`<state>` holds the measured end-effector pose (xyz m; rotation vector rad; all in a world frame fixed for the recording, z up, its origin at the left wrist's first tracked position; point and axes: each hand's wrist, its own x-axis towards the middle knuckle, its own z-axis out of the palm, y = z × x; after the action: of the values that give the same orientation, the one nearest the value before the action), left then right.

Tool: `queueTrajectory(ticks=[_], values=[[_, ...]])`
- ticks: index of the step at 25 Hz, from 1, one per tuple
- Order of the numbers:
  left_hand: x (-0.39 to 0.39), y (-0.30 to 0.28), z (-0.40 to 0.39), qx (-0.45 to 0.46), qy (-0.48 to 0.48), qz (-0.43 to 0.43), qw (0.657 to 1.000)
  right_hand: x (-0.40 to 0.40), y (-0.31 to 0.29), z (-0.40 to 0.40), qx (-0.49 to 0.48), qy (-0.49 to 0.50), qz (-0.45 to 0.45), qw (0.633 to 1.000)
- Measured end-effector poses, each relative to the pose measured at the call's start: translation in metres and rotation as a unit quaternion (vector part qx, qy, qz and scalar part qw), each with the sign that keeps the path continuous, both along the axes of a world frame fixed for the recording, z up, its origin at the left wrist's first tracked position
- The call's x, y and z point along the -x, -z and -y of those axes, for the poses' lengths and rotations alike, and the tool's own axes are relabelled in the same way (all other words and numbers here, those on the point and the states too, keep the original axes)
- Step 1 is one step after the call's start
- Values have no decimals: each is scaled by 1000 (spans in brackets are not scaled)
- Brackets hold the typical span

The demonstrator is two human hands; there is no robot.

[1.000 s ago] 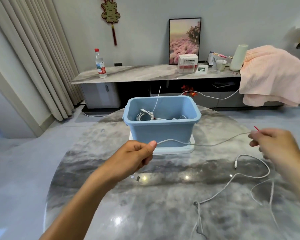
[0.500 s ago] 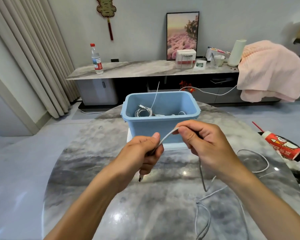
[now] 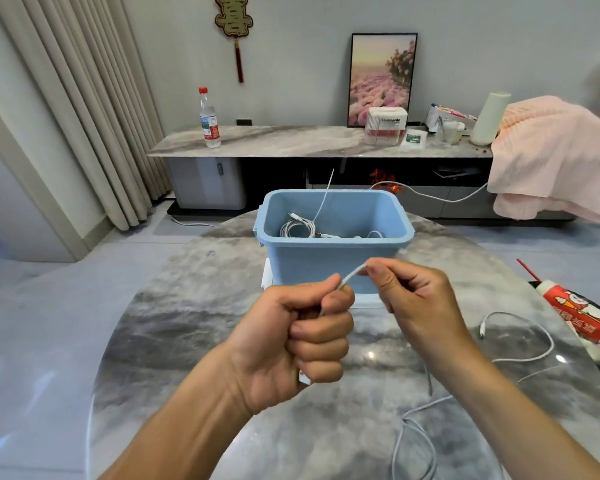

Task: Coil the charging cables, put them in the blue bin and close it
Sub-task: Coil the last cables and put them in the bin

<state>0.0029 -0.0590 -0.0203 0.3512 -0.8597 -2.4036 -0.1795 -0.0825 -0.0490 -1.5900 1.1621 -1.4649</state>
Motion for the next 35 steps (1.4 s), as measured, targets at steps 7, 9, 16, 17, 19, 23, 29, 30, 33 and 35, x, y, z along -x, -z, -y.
queueTrajectory(ticks=[7,9,16,17,19,23,29,30,33,35], values=[[-4,2,19,64,-408,-3,911,-54,20,-46,-26,-104,-265,958],[-11,7,25,270,-464,178,825,-58,0,-58,-53,-104,-338,934],[2,14,12,515,-289,364,720,3,-54,-45,185,-6,-460,869],[4,11,9,492,-264,351,751,10,-56,-39,210,-16,-442,872],[4,3,7,413,-218,294,834,18,-53,-22,212,-75,-348,910],[2,-4,3,197,-75,136,968,9,-27,-9,88,-142,-93,982],[-3,-3,8,50,-206,-126,969,-45,5,-36,-146,-146,97,974],[-3,-1,12,70,-296,-78,949,-53,8,-45,-194,-161,52,966],[-6,7,22,272,-451,166,833,-51,-3,-61,-161,-163,-204,952],[-2,12,20,408,-406,280,768,-30,-26,-54,-21,-74,-353,932]])
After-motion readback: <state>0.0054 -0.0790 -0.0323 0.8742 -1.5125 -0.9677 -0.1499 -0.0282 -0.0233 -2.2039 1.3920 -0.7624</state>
